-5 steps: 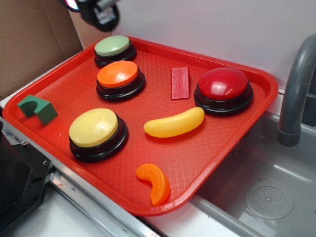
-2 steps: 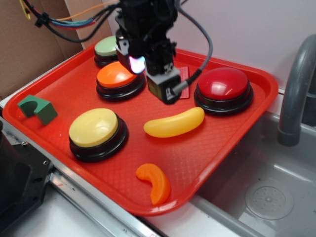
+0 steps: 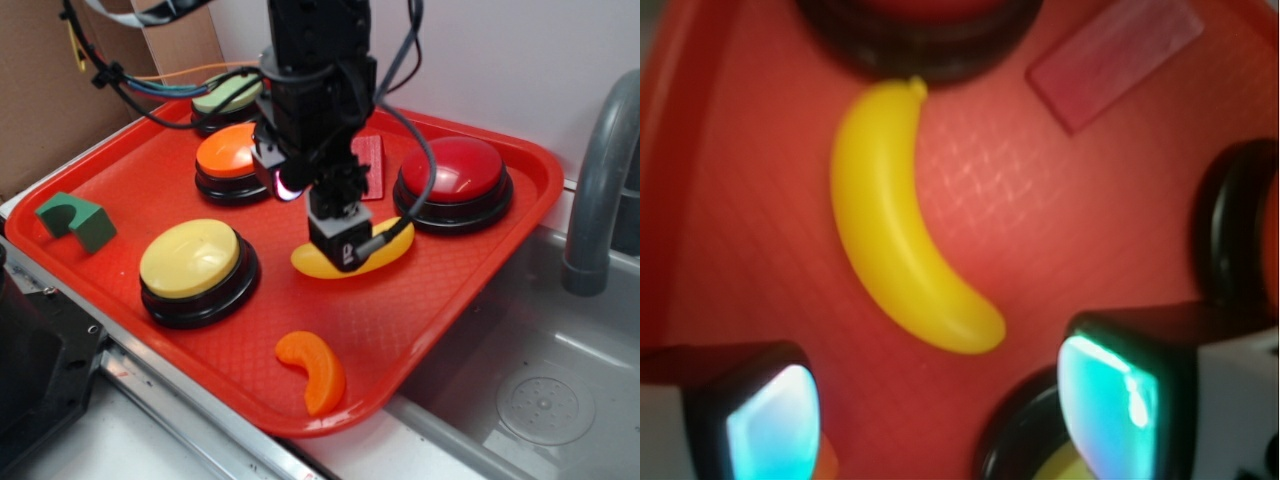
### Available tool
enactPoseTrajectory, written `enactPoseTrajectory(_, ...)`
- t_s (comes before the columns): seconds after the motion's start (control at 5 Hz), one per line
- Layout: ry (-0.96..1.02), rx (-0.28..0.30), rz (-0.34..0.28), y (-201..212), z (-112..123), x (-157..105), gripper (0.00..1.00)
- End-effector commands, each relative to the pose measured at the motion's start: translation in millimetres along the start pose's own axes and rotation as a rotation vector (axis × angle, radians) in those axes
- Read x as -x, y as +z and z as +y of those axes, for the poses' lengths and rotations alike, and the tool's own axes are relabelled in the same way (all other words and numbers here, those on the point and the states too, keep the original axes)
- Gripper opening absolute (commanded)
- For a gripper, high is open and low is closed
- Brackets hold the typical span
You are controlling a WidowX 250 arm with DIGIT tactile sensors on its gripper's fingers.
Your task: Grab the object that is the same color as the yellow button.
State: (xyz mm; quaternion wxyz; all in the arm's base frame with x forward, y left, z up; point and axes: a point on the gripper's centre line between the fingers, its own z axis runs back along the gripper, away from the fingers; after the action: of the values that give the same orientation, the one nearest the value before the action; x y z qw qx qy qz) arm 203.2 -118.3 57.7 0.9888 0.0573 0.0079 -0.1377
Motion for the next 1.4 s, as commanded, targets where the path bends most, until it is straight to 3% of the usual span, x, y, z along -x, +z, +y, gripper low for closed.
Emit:
enactPoseTrajectory(0.0,-0.024,-0.003,-0.058,-10,1,-18,1.0)
enactPoseTrajectory(0.4,-0.121,0.067,-0.114,-31,-3,-33,1.0)
enactPoseTrajectory(0.8,-0.14,0.086,-0.135,-28,-4,-33,0.0)
enactPoseTrajectory(1.0,-0.154,0.078,-0.152,-23,-2,-32,0.0)
enactPoseTrajectory(1.2,-0.12,0.029,-0.156,16,10,-25,0.0)
